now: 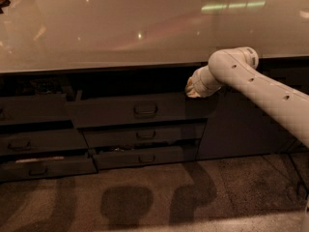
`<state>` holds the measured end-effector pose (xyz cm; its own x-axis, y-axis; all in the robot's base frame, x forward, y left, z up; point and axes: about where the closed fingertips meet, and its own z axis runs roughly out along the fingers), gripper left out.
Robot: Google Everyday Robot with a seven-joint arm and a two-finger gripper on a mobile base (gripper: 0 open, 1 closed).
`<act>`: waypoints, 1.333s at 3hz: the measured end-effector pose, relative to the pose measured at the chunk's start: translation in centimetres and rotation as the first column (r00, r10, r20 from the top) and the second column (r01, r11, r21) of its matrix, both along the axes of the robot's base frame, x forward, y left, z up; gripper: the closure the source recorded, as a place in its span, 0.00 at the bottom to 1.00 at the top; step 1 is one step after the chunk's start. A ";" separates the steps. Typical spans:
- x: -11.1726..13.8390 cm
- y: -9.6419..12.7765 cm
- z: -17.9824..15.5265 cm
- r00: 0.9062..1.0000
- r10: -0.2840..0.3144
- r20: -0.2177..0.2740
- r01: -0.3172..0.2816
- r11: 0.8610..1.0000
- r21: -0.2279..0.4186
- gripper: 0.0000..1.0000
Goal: Open top drawer
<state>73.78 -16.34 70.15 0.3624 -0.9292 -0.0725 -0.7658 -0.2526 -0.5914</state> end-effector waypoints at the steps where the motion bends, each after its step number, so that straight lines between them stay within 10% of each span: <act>1: 0.0 0.0 0.0 1.000 0.000 0.000 0.000 1.000 0.000 1.00; 4: -0.4 1.0 -0.1 0.993 0.050 0.103 -0.040 0.995 -0.094 1.00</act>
Offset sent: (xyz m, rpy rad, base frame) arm -0.0123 0.0209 0.0373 -0.2029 -0.2890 0.0660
